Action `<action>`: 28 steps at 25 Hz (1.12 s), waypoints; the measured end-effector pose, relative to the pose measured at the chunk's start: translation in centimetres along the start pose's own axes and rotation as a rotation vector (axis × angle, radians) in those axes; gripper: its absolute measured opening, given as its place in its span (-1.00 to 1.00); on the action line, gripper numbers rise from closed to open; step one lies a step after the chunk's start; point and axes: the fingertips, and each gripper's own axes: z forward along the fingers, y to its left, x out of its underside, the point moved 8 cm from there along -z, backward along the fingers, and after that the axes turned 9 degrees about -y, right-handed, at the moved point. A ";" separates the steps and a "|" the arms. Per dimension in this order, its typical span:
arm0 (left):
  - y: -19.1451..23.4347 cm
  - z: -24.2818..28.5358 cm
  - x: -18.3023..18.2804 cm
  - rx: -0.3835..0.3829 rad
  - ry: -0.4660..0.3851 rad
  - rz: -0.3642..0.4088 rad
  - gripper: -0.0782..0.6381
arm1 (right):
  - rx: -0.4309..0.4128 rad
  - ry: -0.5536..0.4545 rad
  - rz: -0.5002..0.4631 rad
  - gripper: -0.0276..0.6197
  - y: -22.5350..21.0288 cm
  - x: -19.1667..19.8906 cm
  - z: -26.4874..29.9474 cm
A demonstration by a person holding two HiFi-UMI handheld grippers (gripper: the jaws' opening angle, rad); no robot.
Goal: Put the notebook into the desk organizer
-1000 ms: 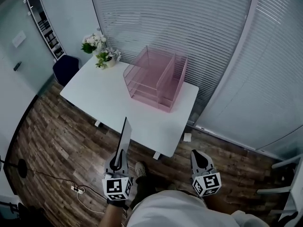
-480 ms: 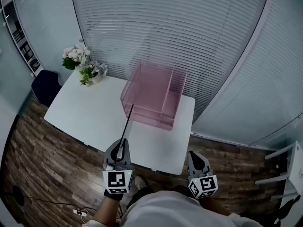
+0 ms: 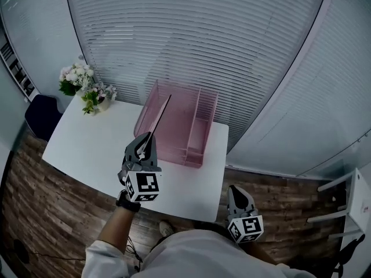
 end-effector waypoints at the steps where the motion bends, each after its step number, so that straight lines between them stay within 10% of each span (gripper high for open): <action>1: -0.3 1.3 0.1 0.000 0.012 0.051 -0.74 | 0.004 -0.003 0.001 -0.88 -0.9 -0.1 0.2; 14: -5.8 14.0 6.9 0.211 0.221 0.745 -0.74 | 0.102 0.028 0.051 -0.88 -10.2 1.1 0.5; 28: -9.0 18.1 10.5 0.599 0.536 0.879 -0.58 | 0.166 0.053 0.107 -0.88 -13.6 2.9 1.7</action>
